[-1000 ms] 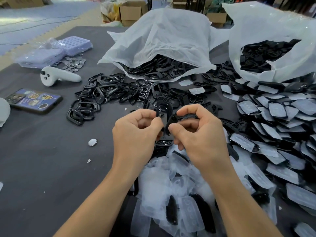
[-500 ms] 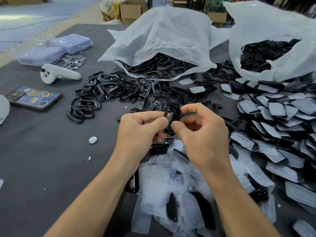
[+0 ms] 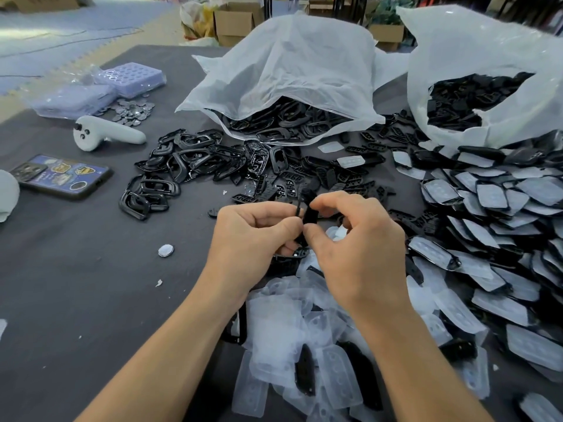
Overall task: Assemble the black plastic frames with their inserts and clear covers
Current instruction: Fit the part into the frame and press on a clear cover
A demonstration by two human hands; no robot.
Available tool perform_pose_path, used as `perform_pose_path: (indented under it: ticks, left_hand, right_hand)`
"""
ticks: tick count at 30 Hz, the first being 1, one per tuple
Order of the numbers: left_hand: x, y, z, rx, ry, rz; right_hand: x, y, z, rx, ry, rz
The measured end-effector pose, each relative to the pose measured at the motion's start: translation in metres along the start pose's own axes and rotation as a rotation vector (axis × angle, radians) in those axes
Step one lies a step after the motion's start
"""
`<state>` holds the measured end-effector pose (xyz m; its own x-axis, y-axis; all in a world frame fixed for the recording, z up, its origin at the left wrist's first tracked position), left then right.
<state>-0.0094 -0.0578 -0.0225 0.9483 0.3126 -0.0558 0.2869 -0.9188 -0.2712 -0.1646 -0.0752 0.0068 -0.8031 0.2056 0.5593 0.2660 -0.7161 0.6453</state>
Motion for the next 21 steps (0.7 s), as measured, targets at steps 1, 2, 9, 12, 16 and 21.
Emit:
perform_pose_path:
  ticks: [1, 2, 9, 12, 16, 21]
  left_hand:
    - [0.0, 0.0, 0.001, -0.001, 0.022, -0.006]
    - [-0.001, 0.0, 0.001, 0.001, 0.039, -0.02]
    - [0.0, 0.003, 0.003, 0.062, -0.075, -0.121]
    - [-0.001, 0.001, 0.004, 0.083, -0.121, -0.09]
    - [-0.007, -0.005, 0.002, 0.038, -0.081, -0.007]
    - [-0.016, -0.013, -0.004, -0.098, 0.045, 0.037]
  right_hand:
    - [0.0, 0.0, 0.0, -0.004, -0.014, 0.014]
    - [0.0, 0.0, -0.001, -0.014, -0.017, 0.03]
    - [0.006, 0.0, -0.019, -0.351, 0.516, -0.191]
    - [0.004, -0.001, -0.019, -0.504, 0.796, -0.317]
    - [-0.005, -0.002, -0.012, -0.581, 0.971, -0.295]
    - [-0.015, -0.009, -0.009, -0.589, 0.801, -0.285]
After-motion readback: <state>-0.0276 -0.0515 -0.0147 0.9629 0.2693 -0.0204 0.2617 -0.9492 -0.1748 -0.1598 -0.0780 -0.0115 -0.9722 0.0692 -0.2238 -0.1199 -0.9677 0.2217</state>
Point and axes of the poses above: each hand's wrist, its own y-axis towards the middle knuckle, its own x-axis out of the back of the hand, z = x × y, the point moved 3 cm from there along y, towards the middle knuckle, and after that the axes turned 15 degrees about x, right-handed, at the moved point
